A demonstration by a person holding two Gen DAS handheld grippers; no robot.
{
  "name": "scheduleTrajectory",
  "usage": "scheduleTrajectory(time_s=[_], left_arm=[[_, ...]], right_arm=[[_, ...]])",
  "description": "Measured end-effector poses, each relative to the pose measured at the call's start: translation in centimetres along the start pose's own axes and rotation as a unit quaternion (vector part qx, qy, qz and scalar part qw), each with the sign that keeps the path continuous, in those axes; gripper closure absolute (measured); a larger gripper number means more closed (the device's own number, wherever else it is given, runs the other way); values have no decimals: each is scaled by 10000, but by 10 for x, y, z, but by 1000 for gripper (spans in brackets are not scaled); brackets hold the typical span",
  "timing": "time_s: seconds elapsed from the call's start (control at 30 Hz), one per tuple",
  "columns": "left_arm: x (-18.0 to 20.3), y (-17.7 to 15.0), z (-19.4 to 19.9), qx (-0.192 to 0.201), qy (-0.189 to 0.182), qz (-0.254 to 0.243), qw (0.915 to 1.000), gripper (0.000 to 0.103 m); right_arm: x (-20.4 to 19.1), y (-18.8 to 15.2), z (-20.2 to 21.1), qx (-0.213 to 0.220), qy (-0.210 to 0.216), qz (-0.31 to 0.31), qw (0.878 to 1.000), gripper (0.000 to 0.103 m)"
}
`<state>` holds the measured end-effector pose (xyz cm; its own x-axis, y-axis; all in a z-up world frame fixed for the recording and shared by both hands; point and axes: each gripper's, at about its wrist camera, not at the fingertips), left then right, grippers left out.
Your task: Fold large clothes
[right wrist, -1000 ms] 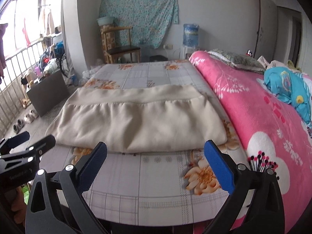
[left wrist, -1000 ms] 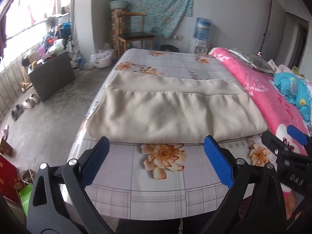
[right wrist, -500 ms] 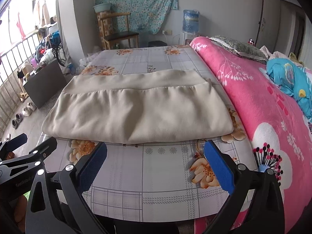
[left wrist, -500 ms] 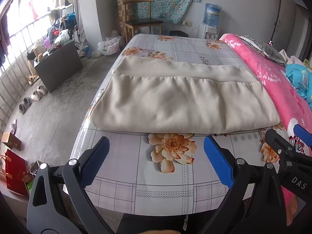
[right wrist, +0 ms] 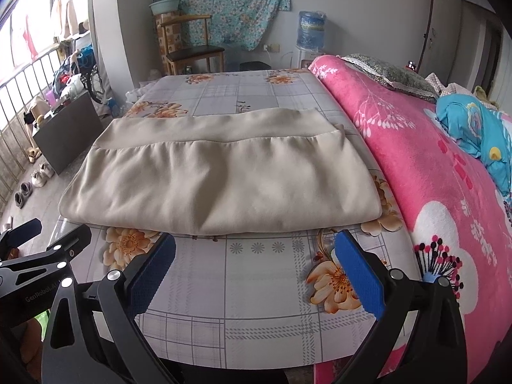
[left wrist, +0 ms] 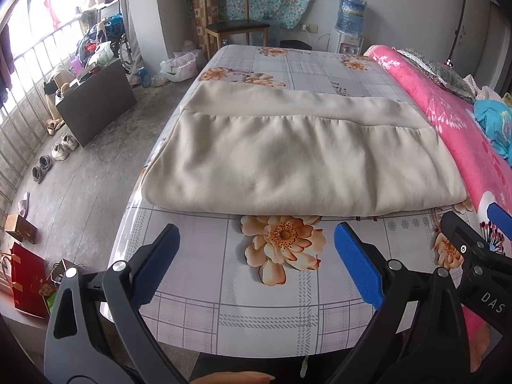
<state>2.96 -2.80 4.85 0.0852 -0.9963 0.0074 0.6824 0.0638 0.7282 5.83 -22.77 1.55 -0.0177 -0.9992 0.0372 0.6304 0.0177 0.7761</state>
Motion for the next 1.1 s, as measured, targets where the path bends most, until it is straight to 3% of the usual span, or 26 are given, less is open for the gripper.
scheduleTrajectory(time_s=[1.1], left_arm=[[3,-5,-3,-158,-25,-36,9999,9]], right_arm=[[1,-1,0,-44,-21,50,10000,6]])
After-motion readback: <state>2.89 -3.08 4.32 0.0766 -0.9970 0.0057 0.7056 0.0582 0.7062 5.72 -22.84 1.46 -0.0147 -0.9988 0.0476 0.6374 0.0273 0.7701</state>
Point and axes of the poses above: each gripper's, at about its wrist camera, not at the fingertips, and z roughly against the way its jaws point, x to its right, y to its top, and after that the axes turned 13 degrees about x, right-handed
